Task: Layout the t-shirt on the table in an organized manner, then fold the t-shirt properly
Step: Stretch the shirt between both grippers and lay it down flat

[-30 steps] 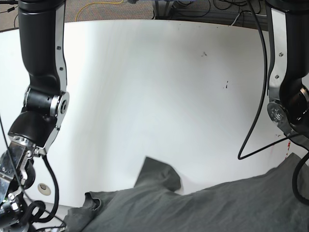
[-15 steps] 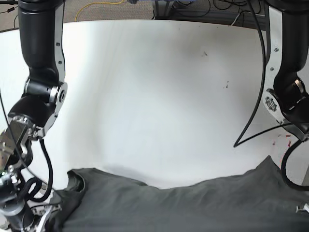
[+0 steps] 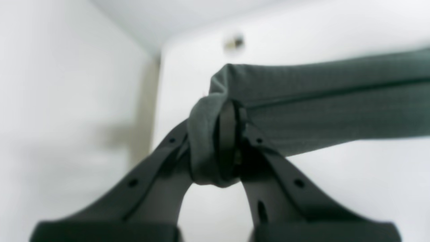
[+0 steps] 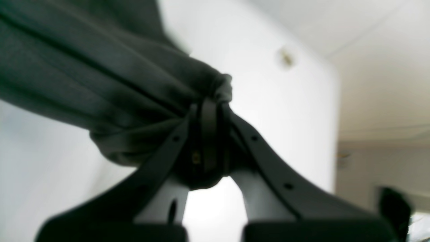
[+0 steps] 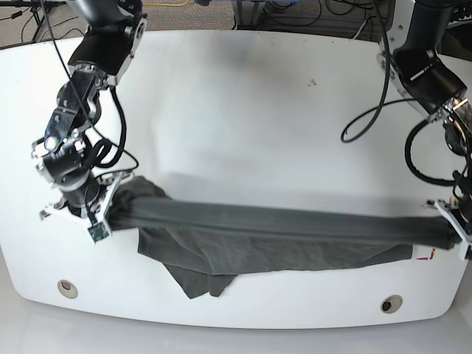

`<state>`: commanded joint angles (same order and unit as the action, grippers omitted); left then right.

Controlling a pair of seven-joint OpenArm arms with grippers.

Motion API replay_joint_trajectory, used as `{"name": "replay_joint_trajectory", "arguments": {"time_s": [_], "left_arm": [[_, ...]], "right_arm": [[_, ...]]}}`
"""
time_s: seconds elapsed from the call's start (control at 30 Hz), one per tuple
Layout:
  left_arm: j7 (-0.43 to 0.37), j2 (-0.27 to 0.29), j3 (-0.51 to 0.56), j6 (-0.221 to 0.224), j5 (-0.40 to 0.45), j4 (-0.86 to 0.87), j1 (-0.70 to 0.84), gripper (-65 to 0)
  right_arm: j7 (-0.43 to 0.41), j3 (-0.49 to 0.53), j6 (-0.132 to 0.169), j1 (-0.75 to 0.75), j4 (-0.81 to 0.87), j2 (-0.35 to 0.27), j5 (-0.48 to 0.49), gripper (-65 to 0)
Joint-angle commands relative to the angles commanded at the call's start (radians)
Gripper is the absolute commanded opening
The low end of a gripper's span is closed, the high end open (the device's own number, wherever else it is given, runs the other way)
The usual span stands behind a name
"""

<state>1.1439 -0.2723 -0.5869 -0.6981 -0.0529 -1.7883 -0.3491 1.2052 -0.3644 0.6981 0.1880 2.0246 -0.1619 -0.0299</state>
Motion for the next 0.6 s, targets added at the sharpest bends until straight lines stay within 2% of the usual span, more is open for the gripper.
{"name": "replay_joint_trajectory", "arguments": {"time_s": [0.23, 0.6], "left_arm": [[-0.002, 0.009, -0.04, 0.0, 0.0, -0.017, 0.219, -65.0], [-0.002, 0.008, -0.043, 0.0, 0.002, -0.02, 0.41, -65.0]], "right_arm": [[-0.069, -0.066, 0.0, -0.169, 0.0, 0.064, 0.0, -64.8], [-0.074, -0.1, 0.0, -0.339, 0.002, 0.068, 0.0, -64.8]]}}
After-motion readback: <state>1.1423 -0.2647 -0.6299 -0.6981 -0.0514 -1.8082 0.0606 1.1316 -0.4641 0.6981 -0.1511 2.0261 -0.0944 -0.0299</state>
